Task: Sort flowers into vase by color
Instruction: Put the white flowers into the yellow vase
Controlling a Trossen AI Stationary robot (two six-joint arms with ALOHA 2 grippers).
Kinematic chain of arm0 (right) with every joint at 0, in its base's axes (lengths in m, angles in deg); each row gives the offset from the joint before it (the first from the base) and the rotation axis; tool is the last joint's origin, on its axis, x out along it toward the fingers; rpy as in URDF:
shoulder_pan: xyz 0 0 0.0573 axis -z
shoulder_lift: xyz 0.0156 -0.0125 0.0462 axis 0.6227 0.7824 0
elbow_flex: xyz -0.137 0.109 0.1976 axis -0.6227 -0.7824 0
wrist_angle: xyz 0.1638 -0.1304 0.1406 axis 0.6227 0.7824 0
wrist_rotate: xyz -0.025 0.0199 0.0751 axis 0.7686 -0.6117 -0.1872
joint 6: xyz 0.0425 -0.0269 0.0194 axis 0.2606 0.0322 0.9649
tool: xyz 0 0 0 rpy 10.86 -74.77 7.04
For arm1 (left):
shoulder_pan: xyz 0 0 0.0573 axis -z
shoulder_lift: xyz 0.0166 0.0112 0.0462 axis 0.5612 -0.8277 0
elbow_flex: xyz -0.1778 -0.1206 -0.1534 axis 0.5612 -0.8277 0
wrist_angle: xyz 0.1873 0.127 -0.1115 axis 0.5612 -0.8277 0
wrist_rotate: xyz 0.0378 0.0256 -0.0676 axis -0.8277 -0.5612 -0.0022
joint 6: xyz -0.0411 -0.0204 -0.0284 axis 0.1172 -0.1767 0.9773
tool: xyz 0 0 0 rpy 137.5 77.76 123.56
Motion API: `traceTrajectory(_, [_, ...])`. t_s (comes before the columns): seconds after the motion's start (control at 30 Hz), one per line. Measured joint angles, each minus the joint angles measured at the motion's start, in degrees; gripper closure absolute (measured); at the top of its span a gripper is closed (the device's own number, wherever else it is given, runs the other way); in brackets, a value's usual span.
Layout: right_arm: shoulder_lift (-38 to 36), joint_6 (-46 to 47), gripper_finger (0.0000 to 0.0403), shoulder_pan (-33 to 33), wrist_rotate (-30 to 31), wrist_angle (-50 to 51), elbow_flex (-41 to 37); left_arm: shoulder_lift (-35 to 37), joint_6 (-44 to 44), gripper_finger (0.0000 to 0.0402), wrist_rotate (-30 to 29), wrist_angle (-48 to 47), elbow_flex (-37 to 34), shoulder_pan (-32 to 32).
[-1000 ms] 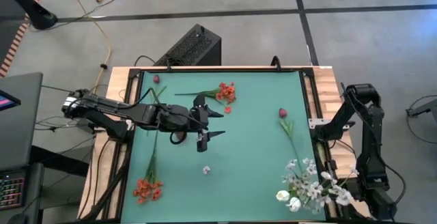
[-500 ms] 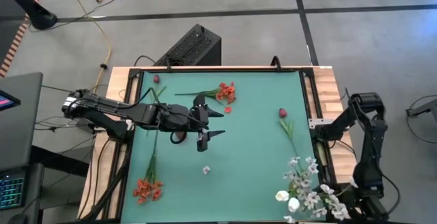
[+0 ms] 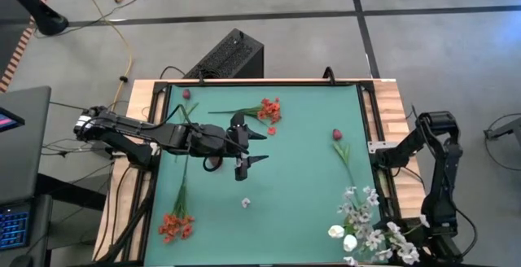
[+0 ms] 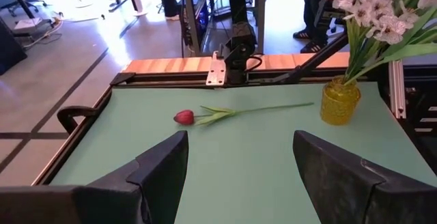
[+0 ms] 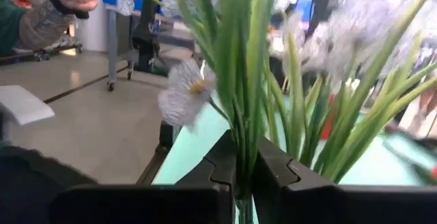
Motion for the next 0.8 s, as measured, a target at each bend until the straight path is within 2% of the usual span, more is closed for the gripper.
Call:
traceTrajectory(0.3, [-10.4, 0.3, 0.0344, 1.9, -1.0, 2.0, 0.0, 0.0, -0.1, 0.0148, 0.0, 0.0, 0.0, 0.0])
traceTrajectory(0.47, [-14.9, 1.0, 0.0344, 3.4, -8.2, 4.5, 0.0, 0.0, -0.2, 0.0148, 0.7, -0.2, 0.0, 0.0])
traceTrajectory(0.63, [-14.4, 5.7, 0.0343, 5.3, -12.5, 8.4, 0.0, 0.0, -0.2, 0.0148, 2.0, -0.6, 0.0, 0.0])
traceTrajectory(0.8, [-11.8, 10.5, 0.0343, 6.0, -12.6, 11.4, 0.0, 0.0, -0.3, 0.0148, 2.0, -0.6, 0.0, 0.0])
